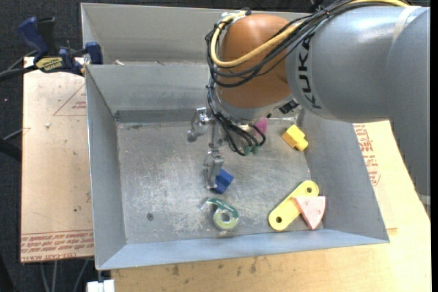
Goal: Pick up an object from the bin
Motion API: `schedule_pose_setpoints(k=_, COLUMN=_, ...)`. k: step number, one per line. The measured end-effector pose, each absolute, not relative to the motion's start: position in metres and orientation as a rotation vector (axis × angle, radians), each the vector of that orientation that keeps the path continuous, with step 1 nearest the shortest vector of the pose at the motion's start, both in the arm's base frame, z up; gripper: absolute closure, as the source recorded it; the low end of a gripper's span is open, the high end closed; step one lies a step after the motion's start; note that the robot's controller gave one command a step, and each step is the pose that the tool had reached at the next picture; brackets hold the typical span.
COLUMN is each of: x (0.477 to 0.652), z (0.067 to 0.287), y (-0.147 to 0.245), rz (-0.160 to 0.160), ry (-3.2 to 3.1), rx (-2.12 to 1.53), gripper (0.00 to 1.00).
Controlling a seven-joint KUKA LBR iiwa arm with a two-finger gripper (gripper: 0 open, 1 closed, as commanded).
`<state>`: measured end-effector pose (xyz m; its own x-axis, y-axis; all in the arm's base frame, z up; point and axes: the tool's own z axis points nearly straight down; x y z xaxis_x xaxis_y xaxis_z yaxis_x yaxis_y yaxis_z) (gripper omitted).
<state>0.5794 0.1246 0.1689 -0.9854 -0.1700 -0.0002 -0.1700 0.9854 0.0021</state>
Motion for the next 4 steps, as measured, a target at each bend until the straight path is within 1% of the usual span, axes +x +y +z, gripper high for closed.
schedule_pose_setpoints(k=1, x=0.574, z=0.174, y=0.108, rz=0.0, ry=3.095, rx=-0.536, gripper=0.0)
schedule_pose_setpoints(k=2, x=0.572, z=0.174, y=0.107, rz=0.002, ry=3.099, rx=-0.5, gripper=0.0)
schedule_pose_setpoints(k=3, x=0.572, z=0.127, y=0.087, rz=0.002, ry=3.123, rx=-0.299, gripper=0.0)
schedule_pose_setpoints(k=4, x=0.601, z=0.081, y=0.043, rz=-0.002, ry=3.047, rx=-0.735, gripper=1.0)
